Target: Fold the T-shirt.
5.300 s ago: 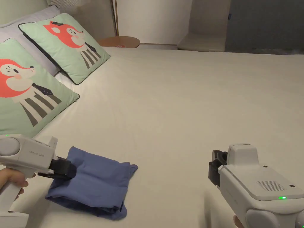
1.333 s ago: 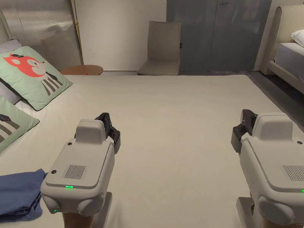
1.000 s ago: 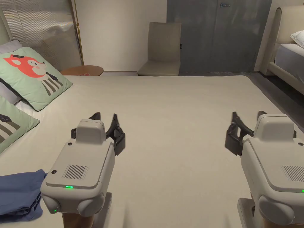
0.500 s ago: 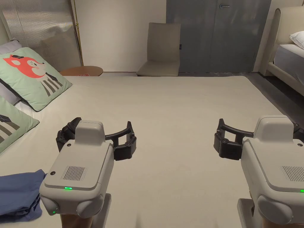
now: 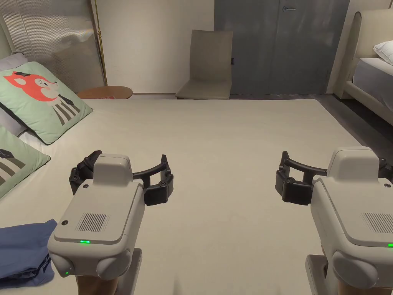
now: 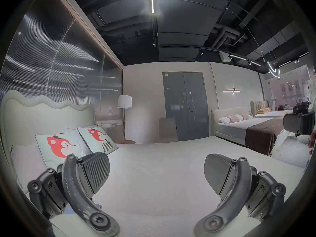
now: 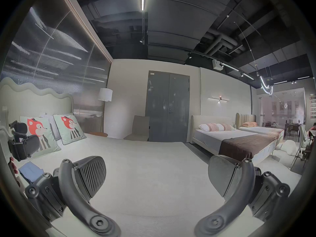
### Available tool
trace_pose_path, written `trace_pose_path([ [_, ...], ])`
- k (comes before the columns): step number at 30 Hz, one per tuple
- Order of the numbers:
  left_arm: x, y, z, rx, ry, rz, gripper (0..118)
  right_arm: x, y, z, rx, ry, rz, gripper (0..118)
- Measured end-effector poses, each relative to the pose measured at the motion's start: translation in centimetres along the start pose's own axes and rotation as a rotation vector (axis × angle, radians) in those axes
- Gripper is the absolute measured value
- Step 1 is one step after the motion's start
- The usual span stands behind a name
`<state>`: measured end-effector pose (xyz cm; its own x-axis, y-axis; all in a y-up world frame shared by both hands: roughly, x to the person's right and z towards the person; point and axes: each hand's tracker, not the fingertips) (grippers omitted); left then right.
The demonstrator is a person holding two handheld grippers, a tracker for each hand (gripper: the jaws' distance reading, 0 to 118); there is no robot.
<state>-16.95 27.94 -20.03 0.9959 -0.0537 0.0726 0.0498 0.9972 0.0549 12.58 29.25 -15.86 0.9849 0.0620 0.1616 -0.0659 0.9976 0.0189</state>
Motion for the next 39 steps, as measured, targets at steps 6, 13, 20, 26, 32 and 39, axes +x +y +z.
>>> trace_pose_path([
  [6,-0.07,0.07,0.06,0.001,0.002,-0.002,110,0.02,-0.01,0.13,0.001,0.001,-0.001,117],
  [13,-0.2,-0.02,0.0,0.0,0.002,0.004,110,0.03,0.07,0.25,0.003,0.0,-0.001,117],
  [20,-0.24,0.08,0.04,-0.001,0.006,0.006,110,-0.01,0.06,0.23,0.004,0.001,0.005,117],
  [26,-0.32,-0.06,-0.01,-0.004,0.008,0.005,110,-0.03,0.11,0.23,0.005,0.003,0.005,117],
  [32,-0.45,-0.22,-0.17,0.0,0.006,0.008,110,-0.06,0.21,0.28,0.012,0.001,0.004,117],
  [39,-0.54,-0.26,-0.22,0.002,0.006,0.009,110,-0.15,0.12,0.22,0.011,0.004,0.005,117],
])
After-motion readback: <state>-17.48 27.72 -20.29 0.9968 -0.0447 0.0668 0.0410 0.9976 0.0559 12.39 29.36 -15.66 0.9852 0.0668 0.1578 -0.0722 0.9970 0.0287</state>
